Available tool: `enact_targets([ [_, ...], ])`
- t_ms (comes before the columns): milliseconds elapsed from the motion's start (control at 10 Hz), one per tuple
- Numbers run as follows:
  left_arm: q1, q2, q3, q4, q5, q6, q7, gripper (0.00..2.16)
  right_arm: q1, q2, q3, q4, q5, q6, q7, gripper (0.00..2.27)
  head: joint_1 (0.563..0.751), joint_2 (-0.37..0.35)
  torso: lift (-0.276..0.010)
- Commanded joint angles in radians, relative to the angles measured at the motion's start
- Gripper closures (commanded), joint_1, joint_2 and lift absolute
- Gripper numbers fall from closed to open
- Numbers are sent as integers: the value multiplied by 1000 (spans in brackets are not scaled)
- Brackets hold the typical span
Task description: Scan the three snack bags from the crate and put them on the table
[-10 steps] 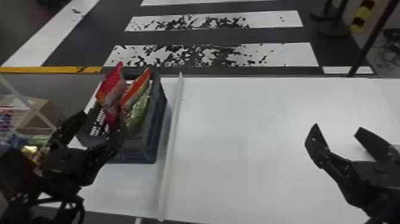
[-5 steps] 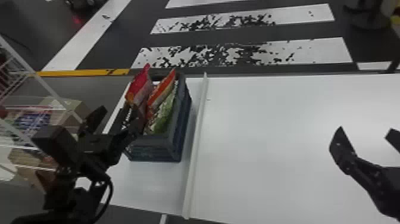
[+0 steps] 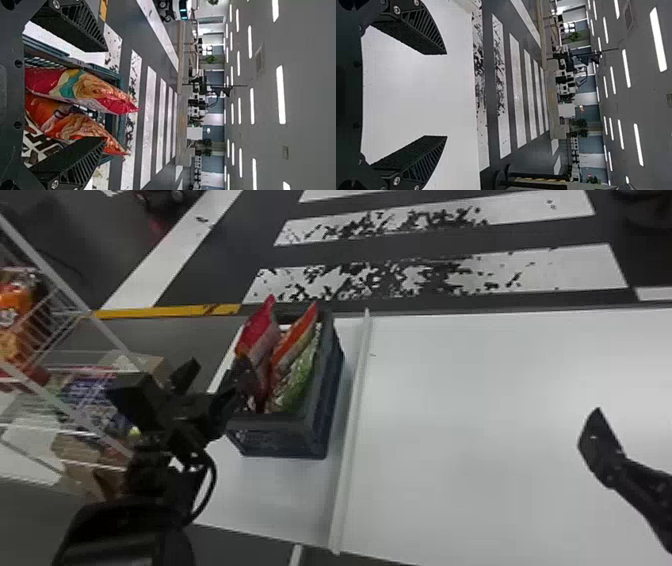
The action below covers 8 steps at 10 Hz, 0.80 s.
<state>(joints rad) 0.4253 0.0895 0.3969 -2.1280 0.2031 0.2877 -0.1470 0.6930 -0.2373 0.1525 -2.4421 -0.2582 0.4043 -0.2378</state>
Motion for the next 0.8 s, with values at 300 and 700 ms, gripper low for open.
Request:
enact_targets([
  [300,-115,29,26,157,7,-71,-17,87,-27,0,41,55,17,0,0,130,695,338,-94],
  [700,-201,53,-3,270,-7,-98,-28,87,-46,20,81,68,57,18,0,130,695,350,-94],
])
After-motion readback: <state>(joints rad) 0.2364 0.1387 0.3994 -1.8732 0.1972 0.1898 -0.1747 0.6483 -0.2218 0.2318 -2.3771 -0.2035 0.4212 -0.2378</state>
